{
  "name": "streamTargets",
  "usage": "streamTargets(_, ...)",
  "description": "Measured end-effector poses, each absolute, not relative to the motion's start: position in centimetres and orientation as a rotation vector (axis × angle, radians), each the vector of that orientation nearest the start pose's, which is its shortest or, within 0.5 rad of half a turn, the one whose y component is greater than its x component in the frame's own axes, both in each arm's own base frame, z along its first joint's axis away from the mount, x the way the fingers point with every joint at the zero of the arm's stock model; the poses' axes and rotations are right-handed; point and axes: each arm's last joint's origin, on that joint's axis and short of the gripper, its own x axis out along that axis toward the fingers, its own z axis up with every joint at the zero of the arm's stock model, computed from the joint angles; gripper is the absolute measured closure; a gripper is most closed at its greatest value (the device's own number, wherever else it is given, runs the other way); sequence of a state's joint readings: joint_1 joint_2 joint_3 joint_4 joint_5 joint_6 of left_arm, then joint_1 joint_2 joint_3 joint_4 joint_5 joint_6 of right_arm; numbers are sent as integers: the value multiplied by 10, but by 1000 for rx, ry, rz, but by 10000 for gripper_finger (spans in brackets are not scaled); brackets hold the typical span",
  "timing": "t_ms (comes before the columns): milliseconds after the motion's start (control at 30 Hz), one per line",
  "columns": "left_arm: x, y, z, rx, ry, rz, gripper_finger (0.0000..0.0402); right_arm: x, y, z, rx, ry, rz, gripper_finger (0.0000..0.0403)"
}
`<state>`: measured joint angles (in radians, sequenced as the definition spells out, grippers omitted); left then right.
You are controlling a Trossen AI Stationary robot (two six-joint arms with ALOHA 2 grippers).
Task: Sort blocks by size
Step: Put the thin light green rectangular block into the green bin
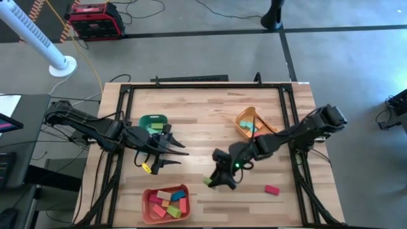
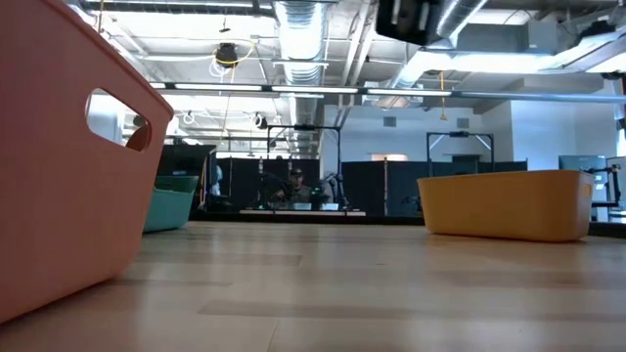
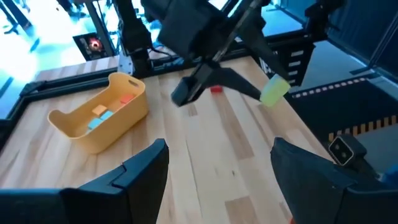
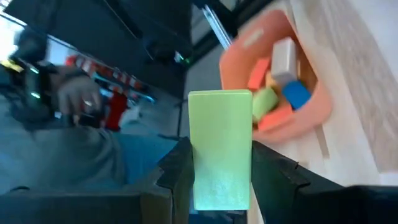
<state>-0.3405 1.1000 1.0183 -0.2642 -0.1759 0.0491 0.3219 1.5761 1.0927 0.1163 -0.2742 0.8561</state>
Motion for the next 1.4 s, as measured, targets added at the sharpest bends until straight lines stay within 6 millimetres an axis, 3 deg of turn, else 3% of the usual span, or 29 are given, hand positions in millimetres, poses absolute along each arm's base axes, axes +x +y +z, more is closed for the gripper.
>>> streamTargets(300,237,-81,341,194,327,-202,131,349,83,285,913,460,371,240)
streamTargets(467,246,-86,338,231,295,-215,137,353,71,288,934,420,369,240)
streamTargets(933,251,-86,342,285,227,-211,161,353,69,288,954,427,372,239)
streamTargets(1233,275,-93,324,292,247,-225,162,353,68,288,962,423,363,239)
streamTargets(1400,278,-95,327,289,198,-235,162,353,67,288,964,423,358,239)
